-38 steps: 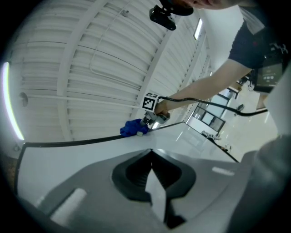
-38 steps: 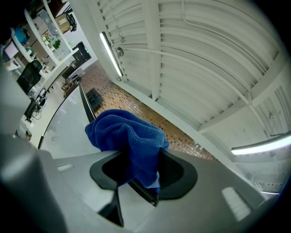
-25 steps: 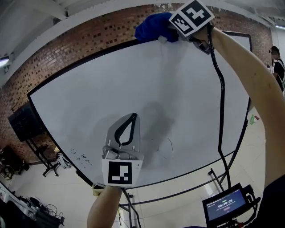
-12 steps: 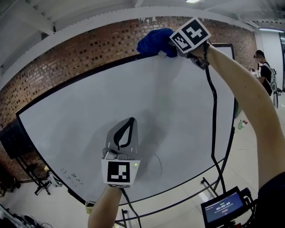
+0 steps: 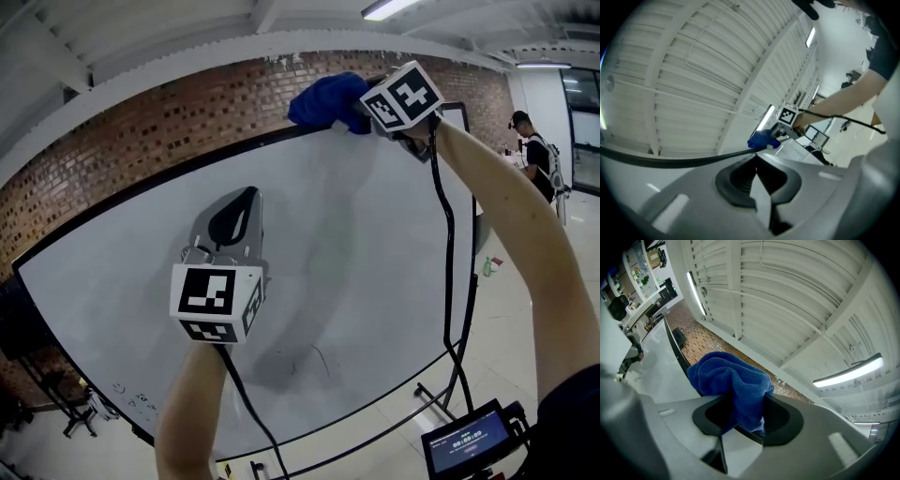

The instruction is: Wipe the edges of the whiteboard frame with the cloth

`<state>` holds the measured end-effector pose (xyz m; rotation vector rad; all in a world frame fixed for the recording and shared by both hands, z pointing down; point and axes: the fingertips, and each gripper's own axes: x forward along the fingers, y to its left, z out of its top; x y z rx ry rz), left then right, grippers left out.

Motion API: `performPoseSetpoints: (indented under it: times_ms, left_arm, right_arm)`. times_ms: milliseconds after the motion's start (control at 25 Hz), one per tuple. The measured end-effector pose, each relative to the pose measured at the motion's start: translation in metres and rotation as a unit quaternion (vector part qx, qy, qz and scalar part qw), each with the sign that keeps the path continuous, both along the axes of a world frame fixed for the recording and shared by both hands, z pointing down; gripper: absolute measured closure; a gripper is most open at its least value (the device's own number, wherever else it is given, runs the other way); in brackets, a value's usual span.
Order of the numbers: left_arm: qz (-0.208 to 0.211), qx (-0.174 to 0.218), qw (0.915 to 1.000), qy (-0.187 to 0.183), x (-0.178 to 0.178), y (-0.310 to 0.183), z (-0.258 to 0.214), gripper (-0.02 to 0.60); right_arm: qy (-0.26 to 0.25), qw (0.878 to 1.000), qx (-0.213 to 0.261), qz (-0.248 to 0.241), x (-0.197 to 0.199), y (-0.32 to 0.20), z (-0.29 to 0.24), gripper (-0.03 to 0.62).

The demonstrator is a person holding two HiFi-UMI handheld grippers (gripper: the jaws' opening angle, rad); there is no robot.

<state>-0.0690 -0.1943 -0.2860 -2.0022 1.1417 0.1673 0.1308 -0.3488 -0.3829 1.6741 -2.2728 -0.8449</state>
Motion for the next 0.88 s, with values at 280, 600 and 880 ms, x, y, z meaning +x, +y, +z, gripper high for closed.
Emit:
performPoseSetpoints:
  times_ms: [280, 600, 880]
  left_arm:
    - [-0.015, -0.002, 0.9999, 0.006, 0.021, -0.008, -0.030, 0.578]
    - [-0.040, -0.030, 0.9984, 0.027, 0.088, -0.042, -0.033, 0.578]
    - [-0.049, -0.027, 0.9982, 0.019, 0.136, -0.052, -0.032, 0.578]
  right_arm:
    - [0.054, 0.996, 0.067, -0.025, 0.011, 0.013, 0.007, 0.413]
    - [0.122, 0.987, 0.092, -0.048, 0.068, -0.008, 0.012, 0.413]
    - [0.124, 0.988, 0.076, -0.051, 0.119, -0.026, 0.016, 0.413]
